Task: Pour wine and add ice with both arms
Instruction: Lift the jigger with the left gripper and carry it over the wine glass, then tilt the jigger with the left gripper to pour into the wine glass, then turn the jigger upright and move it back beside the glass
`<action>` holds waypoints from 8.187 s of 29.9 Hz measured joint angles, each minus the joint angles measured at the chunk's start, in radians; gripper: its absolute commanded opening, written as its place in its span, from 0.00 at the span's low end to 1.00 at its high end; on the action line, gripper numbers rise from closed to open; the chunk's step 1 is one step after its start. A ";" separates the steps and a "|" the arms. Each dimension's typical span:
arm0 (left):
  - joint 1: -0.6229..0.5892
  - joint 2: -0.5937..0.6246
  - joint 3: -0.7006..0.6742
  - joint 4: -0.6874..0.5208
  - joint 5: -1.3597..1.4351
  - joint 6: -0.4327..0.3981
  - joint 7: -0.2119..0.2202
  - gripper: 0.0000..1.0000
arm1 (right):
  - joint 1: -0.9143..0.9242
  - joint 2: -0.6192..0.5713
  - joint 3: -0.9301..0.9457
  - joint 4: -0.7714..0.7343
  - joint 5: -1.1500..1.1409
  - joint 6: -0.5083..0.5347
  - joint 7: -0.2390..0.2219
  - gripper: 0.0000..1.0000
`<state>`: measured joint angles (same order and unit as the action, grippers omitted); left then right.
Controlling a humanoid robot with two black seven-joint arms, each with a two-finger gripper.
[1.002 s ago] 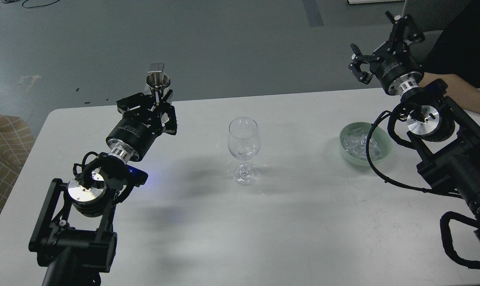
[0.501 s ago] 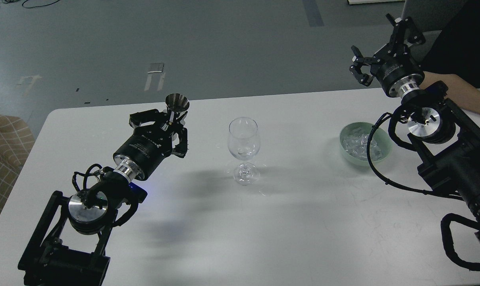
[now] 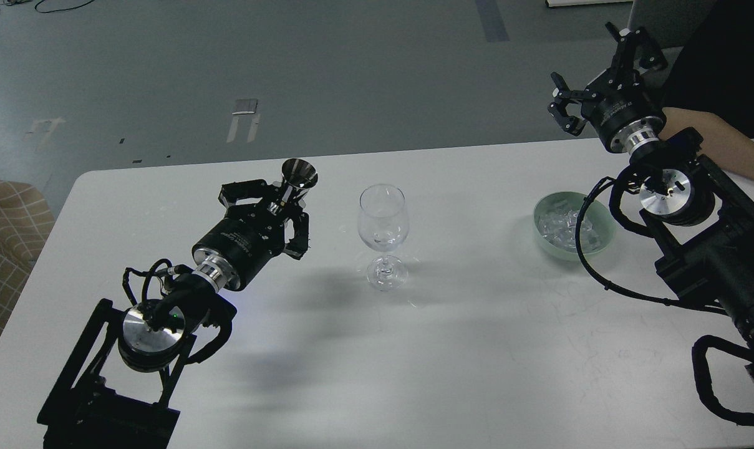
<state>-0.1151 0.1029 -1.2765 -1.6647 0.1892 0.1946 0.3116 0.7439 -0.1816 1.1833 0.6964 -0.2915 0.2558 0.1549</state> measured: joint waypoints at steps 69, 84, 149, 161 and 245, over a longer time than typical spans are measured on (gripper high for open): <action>-0.177 -0.036 0.143 0.099 0.278 0.003 0.012 0.00 | -0.009 0.001 0.010 0.001 0.002 0.002 0.001 1.00; -0.182 -0.056 0.165 0.095 0.338 -0.004 0.007 0.00 | -0.009 0.001 0.010 0.001 0.002 0.002 0.001 1.00; -0.169 -0.026 0.177 0.122 0.593 -0.130 -0.126 0.00 | -0.014 0.005 0.012 0.002 0.002 -0.001 0.002 1.00; -0.168 -0.022 0.179 0.123 0.640 -0.130 -0.150 0.00 | -0.014 0.006 0.013 0.002 0.002 -0.001 0.002 1.00; -0.219 0.014 0.145 0.056 0.701 -0.110 -0.044 0.00 | -0.015 0.005 0.013 0.012 0.002 -0.001 0.002 1.00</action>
<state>-0.3341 0.1166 -1.1318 -1.6083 0.8903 0.0844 0.2679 0.7292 -0.1768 1.1965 0.7086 -0.2896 0.2545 0.1565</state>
